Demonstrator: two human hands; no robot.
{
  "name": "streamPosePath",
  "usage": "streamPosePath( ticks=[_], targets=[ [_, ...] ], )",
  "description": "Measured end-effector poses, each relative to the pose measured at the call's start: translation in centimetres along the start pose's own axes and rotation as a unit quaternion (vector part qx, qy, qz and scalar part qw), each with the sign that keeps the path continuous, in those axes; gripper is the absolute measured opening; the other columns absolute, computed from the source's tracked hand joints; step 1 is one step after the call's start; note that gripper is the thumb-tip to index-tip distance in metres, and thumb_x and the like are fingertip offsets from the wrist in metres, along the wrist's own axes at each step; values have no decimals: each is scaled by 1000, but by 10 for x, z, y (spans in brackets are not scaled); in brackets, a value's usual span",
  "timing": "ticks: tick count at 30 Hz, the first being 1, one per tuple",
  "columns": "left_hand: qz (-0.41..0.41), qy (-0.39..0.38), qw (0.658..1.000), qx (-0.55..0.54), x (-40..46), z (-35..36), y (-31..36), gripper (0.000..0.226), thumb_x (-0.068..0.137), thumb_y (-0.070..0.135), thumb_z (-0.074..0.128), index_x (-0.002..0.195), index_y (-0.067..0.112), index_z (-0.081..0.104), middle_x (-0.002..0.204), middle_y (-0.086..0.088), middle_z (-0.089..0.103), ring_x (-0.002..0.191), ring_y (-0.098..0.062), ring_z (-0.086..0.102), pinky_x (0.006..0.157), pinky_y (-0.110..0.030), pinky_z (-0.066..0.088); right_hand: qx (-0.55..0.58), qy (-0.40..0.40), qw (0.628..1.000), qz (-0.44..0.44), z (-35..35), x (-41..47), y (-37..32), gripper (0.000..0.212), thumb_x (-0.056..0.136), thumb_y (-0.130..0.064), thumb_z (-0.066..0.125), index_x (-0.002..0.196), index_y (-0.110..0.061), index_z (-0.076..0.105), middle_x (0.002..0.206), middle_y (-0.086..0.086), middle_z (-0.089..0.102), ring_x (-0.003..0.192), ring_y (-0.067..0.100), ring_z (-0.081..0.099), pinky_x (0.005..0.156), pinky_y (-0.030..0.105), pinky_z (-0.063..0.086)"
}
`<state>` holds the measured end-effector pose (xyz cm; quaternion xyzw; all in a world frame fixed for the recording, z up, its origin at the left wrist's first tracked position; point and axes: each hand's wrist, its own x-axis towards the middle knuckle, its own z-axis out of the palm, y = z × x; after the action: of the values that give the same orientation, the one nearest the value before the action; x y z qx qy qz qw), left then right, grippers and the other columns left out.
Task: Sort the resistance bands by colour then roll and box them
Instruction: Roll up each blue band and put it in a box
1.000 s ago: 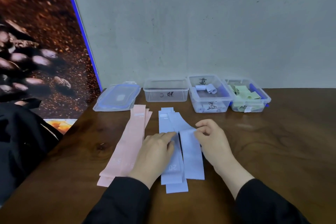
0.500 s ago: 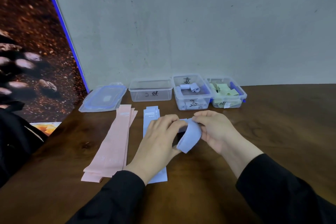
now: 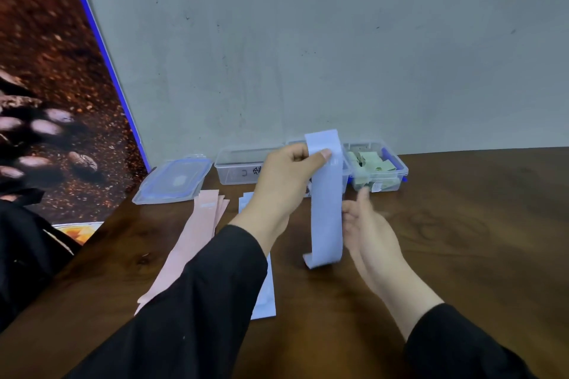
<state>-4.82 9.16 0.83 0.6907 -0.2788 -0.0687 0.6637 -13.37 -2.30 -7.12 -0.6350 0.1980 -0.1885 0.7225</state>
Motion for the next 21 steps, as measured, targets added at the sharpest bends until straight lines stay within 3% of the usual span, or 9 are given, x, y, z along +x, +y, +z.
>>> streamPosePath(
  ticks=[2,4,6,9,12,14,16,18,21],
  targets=[
    [-27,-2,999,-25,9,1,11,44,95,35,65,78,-3,50,78,-6,50,71,-18,49,58,-24,43,-93,-45,994,-45,-4,-7,3,43,103,-52,48,106,-16,70,100,9,74,101,27,70,87,43,57],
    [-37,8,999,-25,19,2,21,37,92,37,65,75,8,50,78,-4,48,72,-18,48,65,-27,41,-110,-85,988,-69,-8,-11,4,21,100,-37,61,111,-21,71,101,0,76,99,22,72,81,34,60],
    [-28,16,999,-9,27,0,29,42,84,40,64,75,3,46,82,-3,43,76,-19,42,71,-37,35,-99,-86,989,-68,-12,-14,2,16,96,-29,68,112,-25,70,100,-11,76,95,12,73,71,22,58],
    [-7,17,1000,-2,41,-4,38,45,83,40,65,78,-2,49,82,-4,46,75,-20,47,71,-39,40,-133,-64,985,-85,-19,-20,-7,13,95,-35,69,105,-28,70,97,-19,74,88,1,72,64,17,56],
    [-3,-3,1000,9,58,-3,32,30,92,35,67,82,7,60,80,-9,60,70,-21,58,67,-34,49,-127,-55,988,-67,-29,-21,-16,11,95,-37,68,100,-28,71,91,-16,74,82,5,73,62,20,57],
    [-9,0,992,128,67,0,17,38,95,40,64,81,5,59,76,-9,53,66,-19,50,62,-29,42,-158,-59,984,-49,-33,-16,-12,16,95,-42,67,100,-27,71,90,-12,75,83,10,73,69,24,60],
    [-27,6,958,286,67,2,-10,37,96,47,58,91,11,63,82,-6,54,74,-22,51,68,-30,42,-300,-31,952,-49,-41,-9,3,24,95,-50,63,111,-32,65,96,-16,70,93,9,67,73,17,53],
    [-40,-5,916,400,48,4,-37,42,99,46,53,126,16,62,111,-3,65,103,-27,61,87,-34,49,-435,12,899,-52,-54,-3,27,52,96,-56,56,143,-37,47,124,-14,62,117,10,58,93,25,52],
    [2,-70,870,488,2,10,-74,37,102,40,50,133,23,61,121,-1,66,111,-23,61,94,-37,50,-477,40,876,-61,-71,-2,45,55,99,-55,50,149,-32,47,147,-12,53,135,10,48,112,33,44]
  ],
)
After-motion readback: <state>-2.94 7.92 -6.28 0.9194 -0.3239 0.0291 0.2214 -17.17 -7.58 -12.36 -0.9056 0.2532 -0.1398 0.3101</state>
